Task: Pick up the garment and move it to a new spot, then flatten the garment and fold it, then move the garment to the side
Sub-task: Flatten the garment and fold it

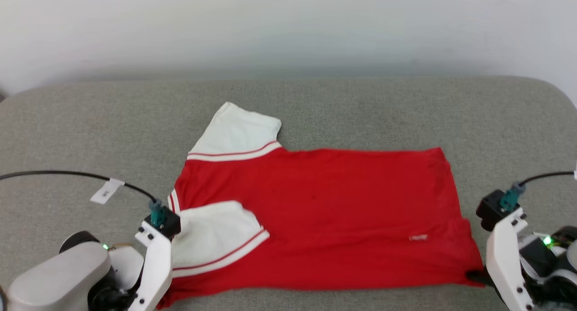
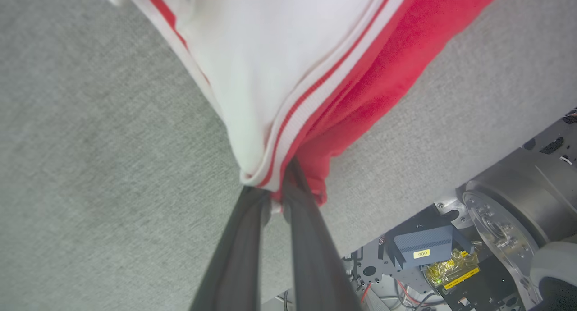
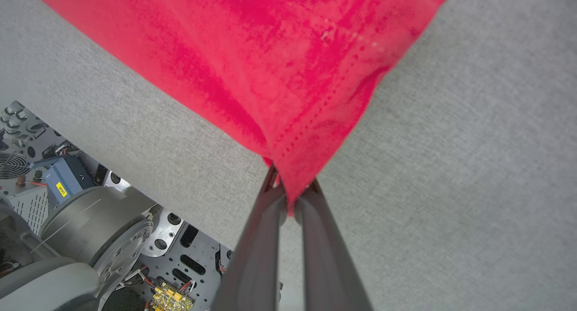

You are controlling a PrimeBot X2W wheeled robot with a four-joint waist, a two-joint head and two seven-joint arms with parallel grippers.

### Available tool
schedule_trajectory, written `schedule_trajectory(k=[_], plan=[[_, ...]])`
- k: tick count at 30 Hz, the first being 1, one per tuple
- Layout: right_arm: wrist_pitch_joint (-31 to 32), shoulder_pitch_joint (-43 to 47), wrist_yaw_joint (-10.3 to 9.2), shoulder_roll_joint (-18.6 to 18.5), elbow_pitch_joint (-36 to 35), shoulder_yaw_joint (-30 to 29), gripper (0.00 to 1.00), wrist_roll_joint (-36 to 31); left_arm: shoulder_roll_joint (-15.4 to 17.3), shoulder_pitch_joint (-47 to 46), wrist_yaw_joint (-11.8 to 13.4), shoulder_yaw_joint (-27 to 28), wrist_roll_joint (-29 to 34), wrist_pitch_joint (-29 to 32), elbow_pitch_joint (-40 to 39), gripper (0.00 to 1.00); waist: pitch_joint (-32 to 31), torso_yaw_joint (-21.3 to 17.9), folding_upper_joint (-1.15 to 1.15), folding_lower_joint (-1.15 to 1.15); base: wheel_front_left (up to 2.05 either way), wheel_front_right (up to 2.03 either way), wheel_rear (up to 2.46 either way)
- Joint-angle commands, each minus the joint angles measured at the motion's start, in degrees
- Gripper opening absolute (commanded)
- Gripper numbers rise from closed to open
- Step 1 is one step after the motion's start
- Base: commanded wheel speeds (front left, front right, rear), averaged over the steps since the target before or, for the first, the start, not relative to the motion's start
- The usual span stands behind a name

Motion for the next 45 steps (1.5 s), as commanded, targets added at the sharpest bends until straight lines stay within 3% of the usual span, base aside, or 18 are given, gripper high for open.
schedule_trajectory(k=[1,9,16,18,25,30,33,36,40,45], plan=[[-0.5,1.6,-0.03,-1.2,-0.9,0.1,0.00,0.6,1.0,1.4,0.2,-0.1,0.1,-0.3,-0.7,0.00,-1.2,0.1,0.00,0.00,0.00,0.00,0.00],[-1.5,8.9,-0.04,-7.2,-7.0,0.3,0.00,2.7,3.9,6.6,0.2,-0.2,-0.5,-2.0,-2.4,0.00,-2.4,0.6,0.00,0.00,0.00,0.00,0.00],[-2.1,10.4,-0.04,-5.2,-5.3,-0.3,0.00,1.0,2.3,8.5,0.9,-0.2,-1.1,-3.1,-2.6,0.00,-1.1,0.6,0.00,0.00,0.00,0.00,0.00],[-2.8,10.3,-0.04,-4.3,-4.5,-0.7,1.00,0.1,1.9,8.1,1.0,-0.1,-0.5,-3.7,-2.3,1.00,-1.1,0.8,0.00,0.00,0.00,0.00,0.00],[-11.5,10.8,-0.04,-4.1,-5.7,-6.3,1.00,-3.8,4.4,4.1,1.6,2.4,2.5,-8.0,-4.4,1.00,-2.8,1.3,0.00,0.00,0.00,0.00,0.00],[-22.1,12.0,-0.04,-0.8,-7.2,-15.8,1.00,-8.0,5.5,0.6,3.6,5.1,7.7,-15.4,-5.4,1.00,-3.6,0.8,0.00,0.00,0.00,0.00,0.00],[-28.9,13.2,-0.04,3.3,-8.3,-22.9,1.00,-12.8,4.8,-1.7,5.6,7.0,10.9,-20.5,-4.4,1.00,-3.4,0.3,0.00,0.00,0.00,0.00,0.00],[-35.1,15.8,-0.03,9.6,-10.4,-30.9,1.00,-17.3,3.3,-3.6,7.2,8.7,12.6,-24.6,-2.4,1.00,-2.7,-0.4,0.00,0.00,0.00,0.00,0.00],[-40.7,19.9,-0.04,18.1,-15.6,-39.7,1.00,-25.7,1.2,-7.2,7.8,9.9,14.9,-27.4,1.0,1.00,-0.9,-1.6,0.00,0.00,0.00,0.00,0.00],[-45.9,24.9,-0.04,27.5,-23.7,-46.7,1.00,-35.8,-1.2,-12.9,7.8,12.2,14.6,-27.6,5.9,1.00,2.7,-3.3,0.00,0.00,0.00,0.00,0.00]])
